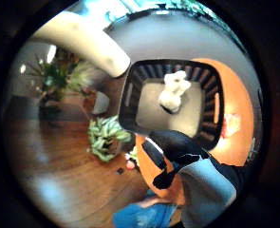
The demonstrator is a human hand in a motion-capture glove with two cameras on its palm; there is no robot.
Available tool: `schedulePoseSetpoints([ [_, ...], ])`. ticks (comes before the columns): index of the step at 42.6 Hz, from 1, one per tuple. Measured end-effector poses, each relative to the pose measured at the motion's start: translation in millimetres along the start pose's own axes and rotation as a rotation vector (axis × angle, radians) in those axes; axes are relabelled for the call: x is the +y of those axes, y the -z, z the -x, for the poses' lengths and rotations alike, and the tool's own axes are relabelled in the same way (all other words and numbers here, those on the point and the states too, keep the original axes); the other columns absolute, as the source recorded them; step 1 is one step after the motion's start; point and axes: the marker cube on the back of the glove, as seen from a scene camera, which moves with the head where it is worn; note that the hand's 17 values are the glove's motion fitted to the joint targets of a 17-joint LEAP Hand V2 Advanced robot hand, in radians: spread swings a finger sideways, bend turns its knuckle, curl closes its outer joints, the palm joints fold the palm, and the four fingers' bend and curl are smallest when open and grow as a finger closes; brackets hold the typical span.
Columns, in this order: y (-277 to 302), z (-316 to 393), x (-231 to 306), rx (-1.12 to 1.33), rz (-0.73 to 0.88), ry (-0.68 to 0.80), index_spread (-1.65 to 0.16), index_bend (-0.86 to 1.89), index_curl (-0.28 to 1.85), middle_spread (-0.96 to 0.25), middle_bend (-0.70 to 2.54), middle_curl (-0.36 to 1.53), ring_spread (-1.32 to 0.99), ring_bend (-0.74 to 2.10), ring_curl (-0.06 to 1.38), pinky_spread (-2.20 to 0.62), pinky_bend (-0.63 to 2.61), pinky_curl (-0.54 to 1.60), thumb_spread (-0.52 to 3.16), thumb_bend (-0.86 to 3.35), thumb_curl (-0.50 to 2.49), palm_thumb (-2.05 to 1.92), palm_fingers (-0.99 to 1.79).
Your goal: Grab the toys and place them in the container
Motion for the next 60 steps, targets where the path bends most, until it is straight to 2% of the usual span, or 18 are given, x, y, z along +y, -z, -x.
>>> schedulePoseSetpoints([
  [4,21,-28,24,0.043,0.003,-0.079,-0.28,0.1,0.16,0.11,0.09,0.26,0.04,0.42,0.34,-0.02,1.65,0.46,1.13,-0.03,0.45,0.12,-0.31],
  [8,42,-7,21,-0.058,-0.003,-0.339,-0.28,0.09,0.16,0.11,0.08,0.24,0.06,0.38,0.33,0.01,1.64,0.44,1.14,-0.02,0.43,0.12,-0.31],
  [9,45,-2,23,-0.042,0.002,-0.339,-0.28,0.09,0.16,0.11,0.08,0.23,0.06,0.37,0.32,0.01,1.63,0.44,1.13,-0.02,0.43,0.12,-0.32],
  [12,42,-24,57,0.077,0.03,-0.169,-0.28,0.08,0.16,0.11,0.08,0.22,0.07,0.34,0.32,0.03,1.62,0.43,1.14,-0.02,0.41,0.12,-0.32],
  [13,40,-34,68,0.086,0.035,-0.156,-0.28,0.07,0.16,0.11,0.09,0.22,0.07,0.33,0.31,0.03,1.62,0.43,1.14,-0.02,0.41,0.13,-0.32],
  [20,9,-87,129,0.06,0.056,-0.279,-0.27,0.05,0.14,0.11,0.08,0.19,0.08,0.29,0.31,0.05,1.6,0.41,1.14,-0.02,0.39,0.13,-0.34],
  [26,-34,-128,188,0.085,0.09,-0.162,-0.26,0.09,0.15,0.11,0.07,0.17,0.09,0.28,0.31,0.06,1.57,0.39,1.13,-0.02,0.37,0.11,-0.3],
  [30,-62,-153,212,0.113,0.128,-0.213,-0.26,0.09,0.15,0.11,0.06,0.16,0.09,0.28,0.31,0.07,1.56,0.38,1.13,-0.02,0.36,0.11,-0.3],
  [36,-112,-181,237,0.109,0.201,-0.35,-0.26,0.05,0.14,0.11,0.08,0.15,0.1,0.28,0.32,0.07,1.57,0.38,1.12,-0.03,0.35,0.09,-0.31],
  [42,-161,-195,259,0.113,0.29,-0.298,-0.25,0.02,0.12,0.11,0.09,0.14,0.1,0.28,0.33,0.07,1.59,0.38,1.11,-0.03,0.34,0.07,-0.34],
  [47,-196,-205,280,0.17,0.372,-0.107,-0.25,0.01,0.1,0.11,0.09,0.14,0.1,0.27,0.33,0.07,1.6,0.38,1.09,-0.03,0.33,0.04,-0.35],
  [52,-223,-213,288,0.172,0.413,-0.136,-0.24,0.02,0.09,0.11,0.09,0.14,0.1,0.27,0.33,0.07,1.61,0.38,1.06,-0.04,0.32,0.0,-0.36],
  [60,-250,-190,288,-0.011,0.375,-0.239,-0.25,0.03,0.08,0.11,0.07,0.13,0.1,0.36,0.36,0.06,1.59,0.37,1.02,-0.04,0.31,-0.03,-0.29],
])
